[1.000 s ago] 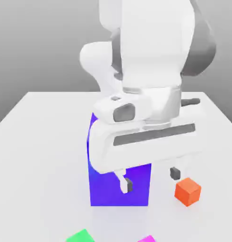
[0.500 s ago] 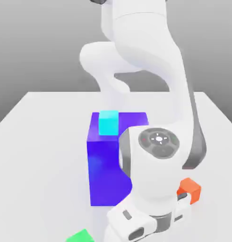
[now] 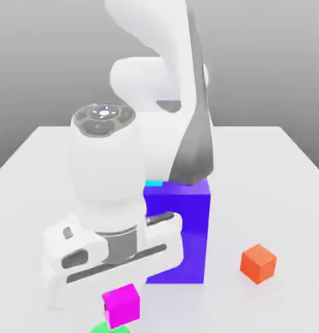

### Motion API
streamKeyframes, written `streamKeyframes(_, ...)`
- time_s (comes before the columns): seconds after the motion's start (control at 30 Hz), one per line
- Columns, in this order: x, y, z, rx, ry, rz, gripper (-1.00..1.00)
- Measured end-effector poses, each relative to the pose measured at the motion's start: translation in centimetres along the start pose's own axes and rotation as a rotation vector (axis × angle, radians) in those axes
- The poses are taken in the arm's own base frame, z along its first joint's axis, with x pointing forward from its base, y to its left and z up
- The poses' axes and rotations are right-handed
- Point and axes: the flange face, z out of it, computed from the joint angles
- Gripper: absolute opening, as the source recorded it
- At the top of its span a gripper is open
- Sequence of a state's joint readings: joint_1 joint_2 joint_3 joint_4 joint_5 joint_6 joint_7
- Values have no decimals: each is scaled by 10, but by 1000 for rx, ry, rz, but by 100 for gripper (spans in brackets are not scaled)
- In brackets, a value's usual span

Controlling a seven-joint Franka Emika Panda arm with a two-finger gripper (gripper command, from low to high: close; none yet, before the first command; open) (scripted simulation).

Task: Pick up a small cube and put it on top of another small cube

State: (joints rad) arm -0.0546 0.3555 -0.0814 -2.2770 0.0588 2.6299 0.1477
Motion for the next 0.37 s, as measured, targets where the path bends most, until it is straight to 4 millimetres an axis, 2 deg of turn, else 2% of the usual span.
streamKeyframes(0.03, 0, 1, 12, 0, 0, 1, 100)
streamKeyframes(0.2, 0, 1, 12, 0, 0, 1, 100)
streamKeyframes(0.23, -1, 2, 18, -1, 1, 1, 100)
streamKeyframes(0.3, 0, 2, 3, -1, 1, 1, 100)
streamKeyframes(0.37, 0, 2, -24, 0, 1, 1, 100)
